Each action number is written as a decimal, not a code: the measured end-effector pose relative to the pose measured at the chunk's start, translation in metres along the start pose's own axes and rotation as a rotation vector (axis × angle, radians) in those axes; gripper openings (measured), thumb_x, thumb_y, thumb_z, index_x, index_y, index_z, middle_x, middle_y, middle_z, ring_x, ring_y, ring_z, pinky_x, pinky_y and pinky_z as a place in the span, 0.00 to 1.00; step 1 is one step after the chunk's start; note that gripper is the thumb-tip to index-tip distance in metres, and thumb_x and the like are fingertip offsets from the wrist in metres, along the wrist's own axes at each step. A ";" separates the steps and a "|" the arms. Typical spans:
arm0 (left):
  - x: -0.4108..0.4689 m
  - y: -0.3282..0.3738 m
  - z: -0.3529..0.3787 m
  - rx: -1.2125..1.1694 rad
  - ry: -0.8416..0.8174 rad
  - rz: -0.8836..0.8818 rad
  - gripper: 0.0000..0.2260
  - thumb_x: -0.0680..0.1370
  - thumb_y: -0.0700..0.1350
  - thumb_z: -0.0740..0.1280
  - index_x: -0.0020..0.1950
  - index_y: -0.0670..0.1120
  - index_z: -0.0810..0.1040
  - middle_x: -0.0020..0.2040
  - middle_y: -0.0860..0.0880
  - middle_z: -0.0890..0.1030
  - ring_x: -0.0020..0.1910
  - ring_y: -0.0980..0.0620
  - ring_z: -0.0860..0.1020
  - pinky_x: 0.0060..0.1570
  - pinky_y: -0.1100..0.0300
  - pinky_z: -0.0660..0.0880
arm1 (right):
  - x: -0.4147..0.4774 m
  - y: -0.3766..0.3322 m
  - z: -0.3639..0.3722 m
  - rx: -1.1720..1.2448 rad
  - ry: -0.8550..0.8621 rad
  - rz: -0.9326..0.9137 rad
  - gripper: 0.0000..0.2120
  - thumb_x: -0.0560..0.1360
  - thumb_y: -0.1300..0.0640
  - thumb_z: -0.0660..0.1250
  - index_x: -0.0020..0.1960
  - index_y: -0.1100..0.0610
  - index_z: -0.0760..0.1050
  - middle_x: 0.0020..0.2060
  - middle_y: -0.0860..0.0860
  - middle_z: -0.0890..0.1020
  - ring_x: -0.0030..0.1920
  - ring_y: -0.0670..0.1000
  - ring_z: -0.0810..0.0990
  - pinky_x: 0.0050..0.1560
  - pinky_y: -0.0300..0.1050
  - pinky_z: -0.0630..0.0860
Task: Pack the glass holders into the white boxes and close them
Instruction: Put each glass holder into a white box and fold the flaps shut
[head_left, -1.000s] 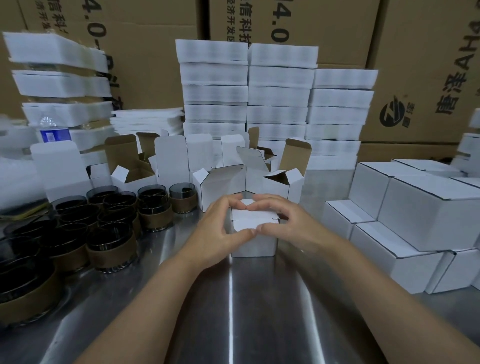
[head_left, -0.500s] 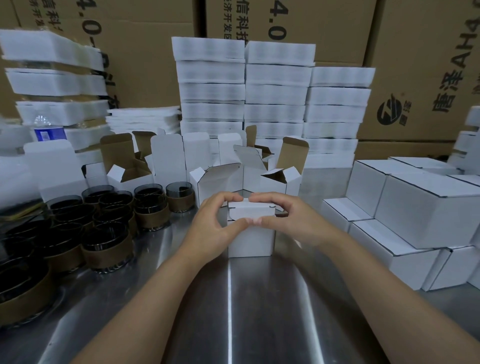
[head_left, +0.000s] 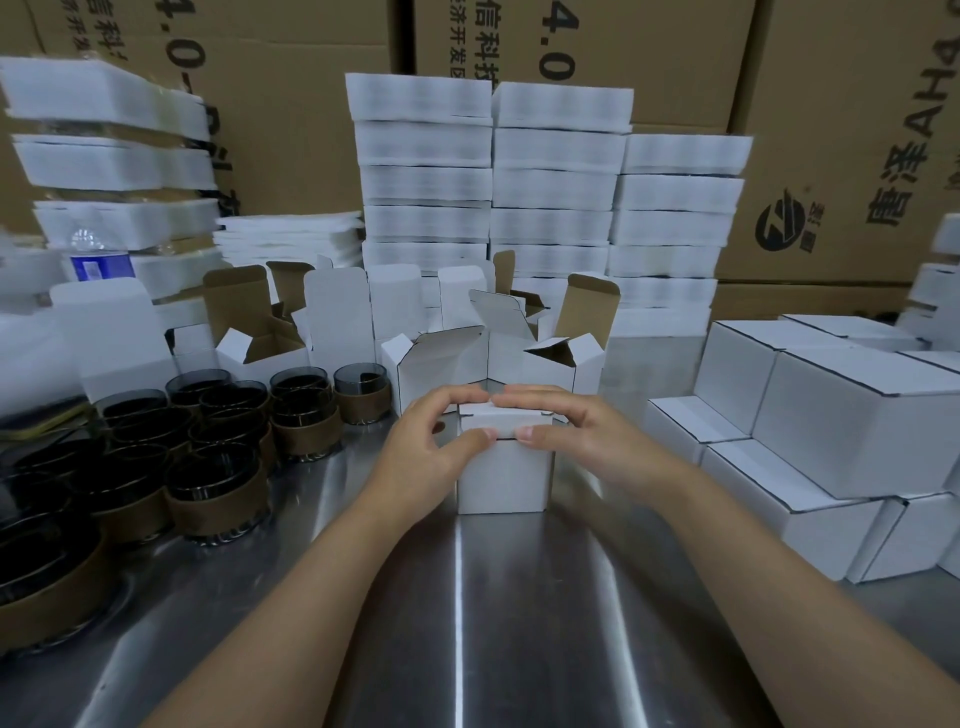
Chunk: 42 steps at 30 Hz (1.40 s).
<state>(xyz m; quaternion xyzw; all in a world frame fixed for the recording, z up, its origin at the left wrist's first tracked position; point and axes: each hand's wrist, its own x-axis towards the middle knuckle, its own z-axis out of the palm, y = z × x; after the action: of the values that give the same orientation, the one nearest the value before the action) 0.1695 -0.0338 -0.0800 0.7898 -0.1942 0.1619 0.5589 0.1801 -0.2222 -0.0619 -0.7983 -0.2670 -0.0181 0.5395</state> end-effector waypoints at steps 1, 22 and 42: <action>0.000 0.000 0.000 -0.018 0.005 -0.003 0.10 0.71 0.50 0.67 0.51 0.58 0.77 0.57 0.62 0.78 0.62 0.56 0.73 0.64 0.55 0.69 | 0.000 0.000 0.000 -0.015 -0.004 0.004 0.18 0.74 0.58 0.70 0.51 0.34 0.80 0.62 0.37 0.75 0.64 0.35 0.70 0.70 0.45 0.63; 0.007 0.002 0.002 -0.373 0.093 -0.140 0.12 0.77 0.32 0.60 0.45 0.44 0.82 0.54 0.55 0.81 0.49 0.59 0.78 0.41 0.74 0.73 | 0.001 0.001 0.005 -0.033 0.033 0.029 0.11 0.77 0.47 0.63 0.49 0.31 0.80 0.60 0.35 0.75 0.61 0.27 0.68 0.56 0.24 0.64; 0.007 -0.006 0.004 -0.303 0.058 -0.102 0.07 0.75 0.34 0.67 0.43 0.45 0.81 0.54 0.57 0.79 0.45 0.69 0.79 0.43 0.76 0.71 | 0.000 0.000 0.003 -0.037 -0.004 0.020 0.12 0.78 0.53 0.64 0.51 0.37 0.80 0.61 0.37 0.74 0.58 0.23 0.66 0.51 0.17 0.62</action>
<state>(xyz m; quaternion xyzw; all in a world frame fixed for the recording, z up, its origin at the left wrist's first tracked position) 0.1793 -0.0366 -0.0830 0.7003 -0.1601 0.1249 0.6844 0.1791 -0.2193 -0.0628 -0.8109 -0.2597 -0.0159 0.5242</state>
